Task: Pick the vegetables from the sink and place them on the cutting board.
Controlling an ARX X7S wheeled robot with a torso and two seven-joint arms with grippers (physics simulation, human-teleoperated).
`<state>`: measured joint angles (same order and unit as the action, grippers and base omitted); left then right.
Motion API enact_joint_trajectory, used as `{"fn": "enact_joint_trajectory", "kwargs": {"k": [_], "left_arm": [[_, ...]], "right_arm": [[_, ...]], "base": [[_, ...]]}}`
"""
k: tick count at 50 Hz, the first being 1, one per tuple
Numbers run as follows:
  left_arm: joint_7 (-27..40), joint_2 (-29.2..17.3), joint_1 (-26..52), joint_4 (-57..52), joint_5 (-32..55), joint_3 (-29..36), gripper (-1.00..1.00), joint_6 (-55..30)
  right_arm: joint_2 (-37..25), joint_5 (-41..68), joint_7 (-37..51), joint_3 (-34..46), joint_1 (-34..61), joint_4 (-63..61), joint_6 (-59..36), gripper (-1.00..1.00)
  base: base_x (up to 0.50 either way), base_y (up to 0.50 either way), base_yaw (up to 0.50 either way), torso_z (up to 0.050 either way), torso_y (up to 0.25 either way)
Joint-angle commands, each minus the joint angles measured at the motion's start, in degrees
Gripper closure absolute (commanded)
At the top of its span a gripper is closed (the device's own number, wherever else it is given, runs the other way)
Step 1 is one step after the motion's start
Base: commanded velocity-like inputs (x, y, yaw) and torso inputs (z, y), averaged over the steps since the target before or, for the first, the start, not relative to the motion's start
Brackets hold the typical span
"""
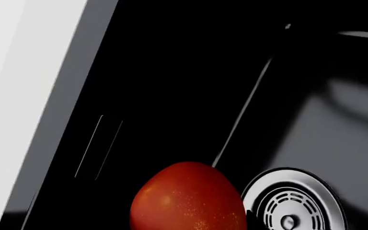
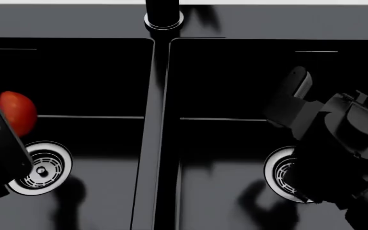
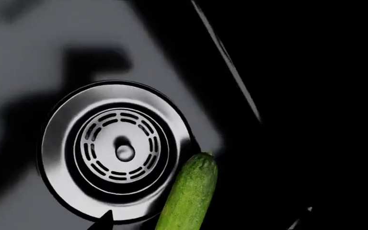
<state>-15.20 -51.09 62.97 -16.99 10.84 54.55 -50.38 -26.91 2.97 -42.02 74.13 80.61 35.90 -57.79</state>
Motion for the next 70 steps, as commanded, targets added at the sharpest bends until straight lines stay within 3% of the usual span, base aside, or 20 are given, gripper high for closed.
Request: {"fn": "enact_joint_trajectory", "kwargs": {"k": [1,36,56,70], "left_arm": [[1.9,-0.2,-1.0,-2.3,2.1,-1.2,1.00,-1.1],[0.4,1.5,1.0,-4.3,1.3,1.1,1.00,-5.1],[-1.1,3.2,4.4,-5.9,-0.1,3.6,1.00,-9.7],[-1.5,4.0,5.2,-6.3,-0.1,4.1,1.00,-11.4]], "right_arm": [[0.2,0.5,1.5,-0.8,-2.6,2.6,1.9,-1.00],[-4.2,4.9,10.0,-10.6,-8.1,5.5,4.4,-1.00],[-3.9,6.5,11.4,-13.8,-10.7,15.1,14.4,-1.00],[2.8,6.0,9.8,-13.7,-10.4,33.8,26.8,-1.00]], "base": [[0.00,0.00,0.00,0.000,0.000],[0.00,0.00,0.00,0.000,0.000],[0.00,0.00,0.00,-0.003,-0.004],[0.01,0.00,0.01,-0.008,-0.015]]}}
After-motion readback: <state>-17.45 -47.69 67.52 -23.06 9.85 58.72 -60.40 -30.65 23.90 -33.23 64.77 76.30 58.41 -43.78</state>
